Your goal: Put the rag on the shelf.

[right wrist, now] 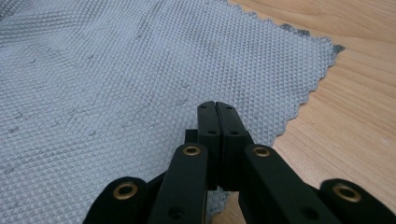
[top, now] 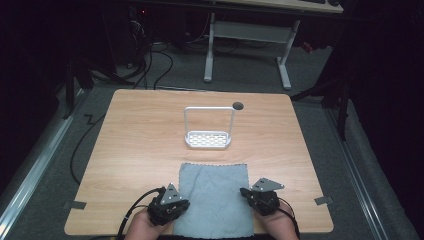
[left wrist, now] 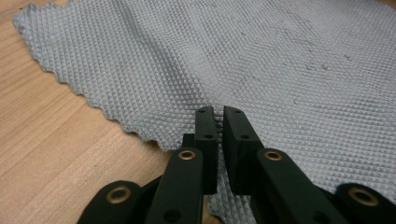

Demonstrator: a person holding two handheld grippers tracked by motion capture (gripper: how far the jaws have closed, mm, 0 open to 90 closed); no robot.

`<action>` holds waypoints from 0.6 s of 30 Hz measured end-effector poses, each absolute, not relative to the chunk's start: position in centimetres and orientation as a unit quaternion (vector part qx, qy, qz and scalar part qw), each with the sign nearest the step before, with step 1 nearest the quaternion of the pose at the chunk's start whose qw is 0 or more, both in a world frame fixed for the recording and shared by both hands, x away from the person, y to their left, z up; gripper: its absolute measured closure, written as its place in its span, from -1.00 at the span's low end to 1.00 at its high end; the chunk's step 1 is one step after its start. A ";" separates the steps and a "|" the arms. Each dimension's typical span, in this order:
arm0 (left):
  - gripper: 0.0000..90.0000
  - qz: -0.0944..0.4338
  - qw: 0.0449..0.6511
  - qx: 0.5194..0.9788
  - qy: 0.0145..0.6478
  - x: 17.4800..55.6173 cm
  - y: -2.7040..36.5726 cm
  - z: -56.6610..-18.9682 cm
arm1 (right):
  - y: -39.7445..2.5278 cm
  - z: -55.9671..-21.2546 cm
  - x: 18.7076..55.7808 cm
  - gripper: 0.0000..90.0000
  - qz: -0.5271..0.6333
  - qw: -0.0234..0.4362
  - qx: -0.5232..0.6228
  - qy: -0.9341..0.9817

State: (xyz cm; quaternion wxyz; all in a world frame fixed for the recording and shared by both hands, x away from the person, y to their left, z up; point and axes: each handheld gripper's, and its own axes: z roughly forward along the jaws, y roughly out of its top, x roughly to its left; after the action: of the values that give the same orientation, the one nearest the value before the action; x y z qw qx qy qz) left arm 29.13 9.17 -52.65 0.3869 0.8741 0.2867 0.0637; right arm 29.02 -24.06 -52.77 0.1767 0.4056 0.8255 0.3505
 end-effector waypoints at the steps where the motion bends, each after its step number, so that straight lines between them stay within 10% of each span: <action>1: 0.81 0.068 0.389 0.871 0.293 29.3 9.4 -52.7 | -24.1 -52.8 29.0 0.96 0.350 0.177 0.404 0.826; 9: 0.31 0.123 0.412 0.824 0.370 33.3 11.4 -52.0 | -25.6 -51.7 29.2 0.65 0.389 0.184 0.419 0.799; 18: 0.29 0.142 0.371 0.823 0.405 39.3 8.0 -52.7 | -26.8 -51.5 29.5 0.59 0.401 0.188 0.441 0.780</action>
State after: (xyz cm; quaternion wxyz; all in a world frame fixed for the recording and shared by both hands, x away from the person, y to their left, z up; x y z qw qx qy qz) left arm 39.35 8.02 -52.68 0.3711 0.8235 0.4048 0.1423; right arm 29.50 -26.85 -51.50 0.1882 0.4410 0.7804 0.4013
